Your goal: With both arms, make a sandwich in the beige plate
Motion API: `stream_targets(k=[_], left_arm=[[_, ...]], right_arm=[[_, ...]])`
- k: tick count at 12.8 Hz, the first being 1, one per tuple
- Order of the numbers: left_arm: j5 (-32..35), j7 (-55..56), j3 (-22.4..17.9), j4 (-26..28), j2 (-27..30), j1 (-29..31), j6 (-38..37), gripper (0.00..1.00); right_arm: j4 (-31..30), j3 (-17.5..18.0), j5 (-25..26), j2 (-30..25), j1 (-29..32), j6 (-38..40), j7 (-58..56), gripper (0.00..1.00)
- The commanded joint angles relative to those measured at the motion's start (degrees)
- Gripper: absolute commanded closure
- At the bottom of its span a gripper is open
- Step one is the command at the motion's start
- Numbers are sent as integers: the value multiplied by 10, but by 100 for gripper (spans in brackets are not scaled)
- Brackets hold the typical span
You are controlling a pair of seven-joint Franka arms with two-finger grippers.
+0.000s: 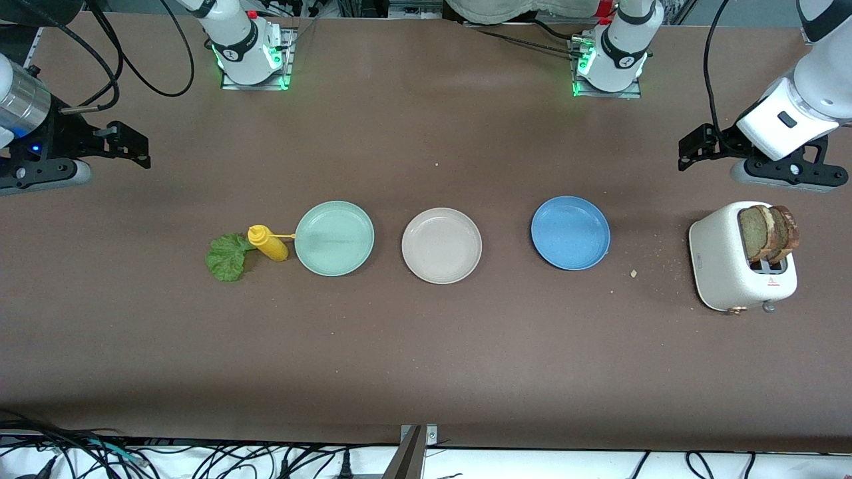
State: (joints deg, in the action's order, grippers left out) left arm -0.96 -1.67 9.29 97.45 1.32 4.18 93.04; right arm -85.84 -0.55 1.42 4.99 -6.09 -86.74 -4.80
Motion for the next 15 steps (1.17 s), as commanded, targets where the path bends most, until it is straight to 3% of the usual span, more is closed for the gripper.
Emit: stream_targets(k=[1,15], left_arm=[[-4,1,-2,1,8,0,-8,0],[-4,-4,-7,-14,-16,14,-6,0]], right_arm=[[8,2,5,2,1,3,5,0],[8,2,7,2,2,3,1,0]])
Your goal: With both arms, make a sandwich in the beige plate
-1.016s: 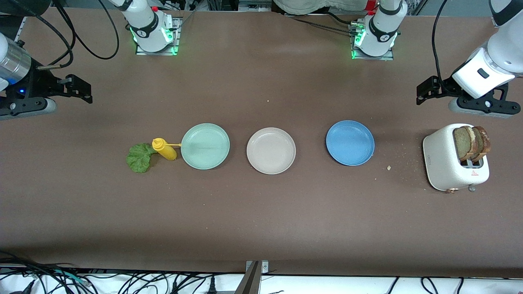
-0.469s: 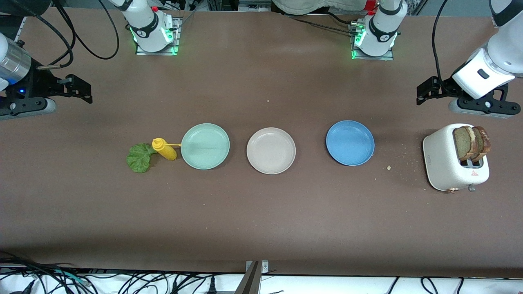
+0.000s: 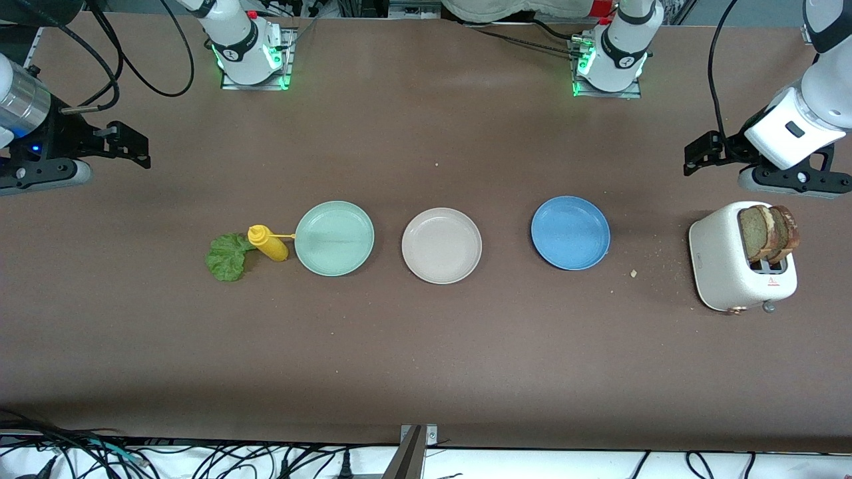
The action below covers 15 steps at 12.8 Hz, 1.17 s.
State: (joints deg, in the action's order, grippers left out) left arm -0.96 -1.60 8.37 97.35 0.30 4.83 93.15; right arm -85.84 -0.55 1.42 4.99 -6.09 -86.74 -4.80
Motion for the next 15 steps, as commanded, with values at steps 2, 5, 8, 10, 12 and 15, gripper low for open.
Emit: stream_targets(k=[2,5,8,10,12,15], left_arm=[[-4,-5,3,-14,-12,21,-6,0],[-4,-4,6,-14,-12,21,-6,0],[-4,-3,8,-14,-11,21,-6,0],[-4,-2,8,-13,-11,20,-6,0],[-4,-3,9,-13,-11,20,-7,0],[-4,-2,9,-13,-10,20,-7,0]], right_arm=[[7,1,7,3,2,3,1,0],[8,1,7,3,6,3,1,0],[8,2,7,3,6,3,1,0],[9,2,8,2,6,0,0,0],[9,2,7,2,6,-1,1,0],[9,2,8,3,6,-1,1,0]])
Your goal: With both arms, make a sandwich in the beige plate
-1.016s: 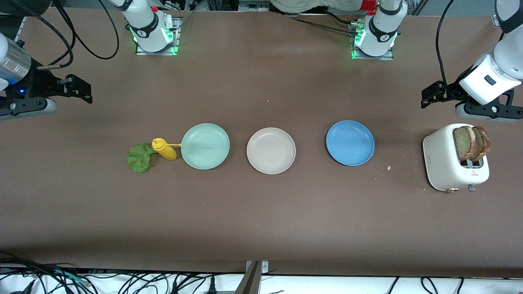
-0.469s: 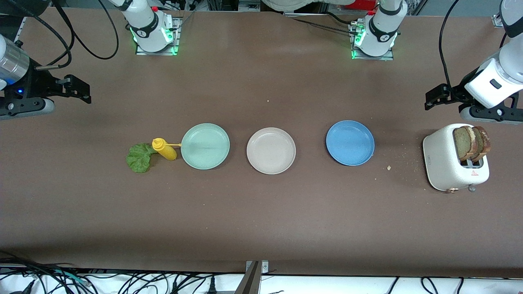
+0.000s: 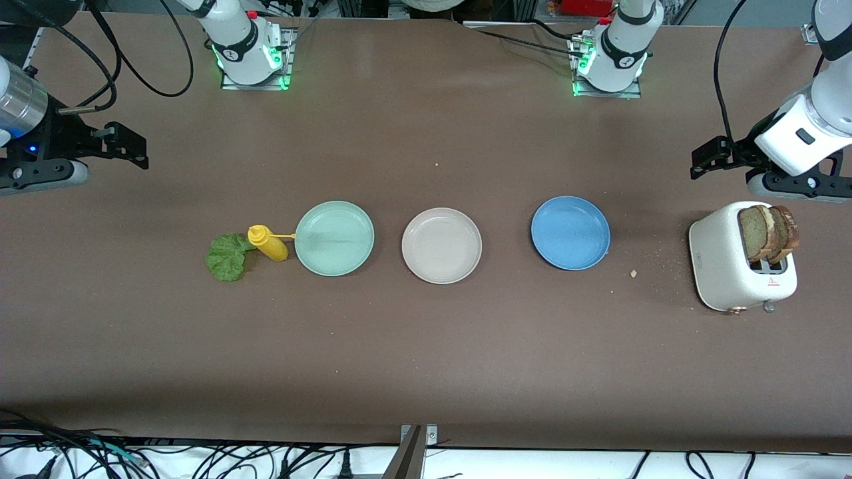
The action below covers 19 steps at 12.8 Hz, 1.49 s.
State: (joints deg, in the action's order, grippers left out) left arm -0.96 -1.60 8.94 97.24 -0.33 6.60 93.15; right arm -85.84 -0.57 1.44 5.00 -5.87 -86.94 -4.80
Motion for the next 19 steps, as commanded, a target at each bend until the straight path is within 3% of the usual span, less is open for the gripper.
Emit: stream_targets(k=[1,19], left_arm=[[-4,-3,3,-13,-5,3,-7,0],[-4,-3,3,-12,-5,3,-7,0]], right_arm=[[8,2,8,3,5,1,0,0],[9,2,1,5,8,-2,8,0]])
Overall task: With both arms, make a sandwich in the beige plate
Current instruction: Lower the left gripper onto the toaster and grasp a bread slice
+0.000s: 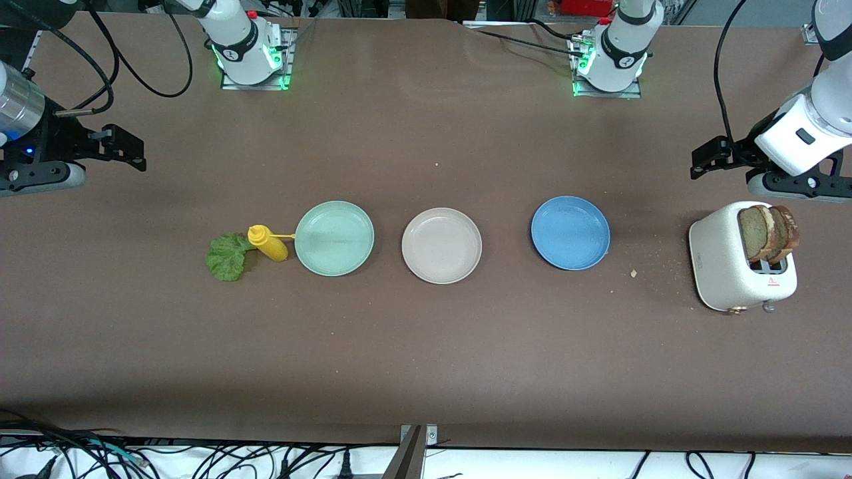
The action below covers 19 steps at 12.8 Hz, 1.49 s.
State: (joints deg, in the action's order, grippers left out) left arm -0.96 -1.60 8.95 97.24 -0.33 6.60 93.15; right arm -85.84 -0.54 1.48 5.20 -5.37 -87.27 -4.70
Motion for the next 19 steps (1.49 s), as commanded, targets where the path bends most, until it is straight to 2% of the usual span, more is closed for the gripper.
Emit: stream_targets(k=[1,14,17,19], left_arm=[[-4,-3,3,-13,-5,3,-7,0],[-4,-3,-2,-12,-16,10,-7,0],[0,-7,-3,-13,-41,48,-2,0],[42,-33,-2,-13,-56,74,12,0]], right_arm=[[9,2,1,3,3,1,7,0],[9,2,1,4,3,1,7,0],[9,2,1,4,3,1,7,0],[9,2,1,4,3,1,7,0]])
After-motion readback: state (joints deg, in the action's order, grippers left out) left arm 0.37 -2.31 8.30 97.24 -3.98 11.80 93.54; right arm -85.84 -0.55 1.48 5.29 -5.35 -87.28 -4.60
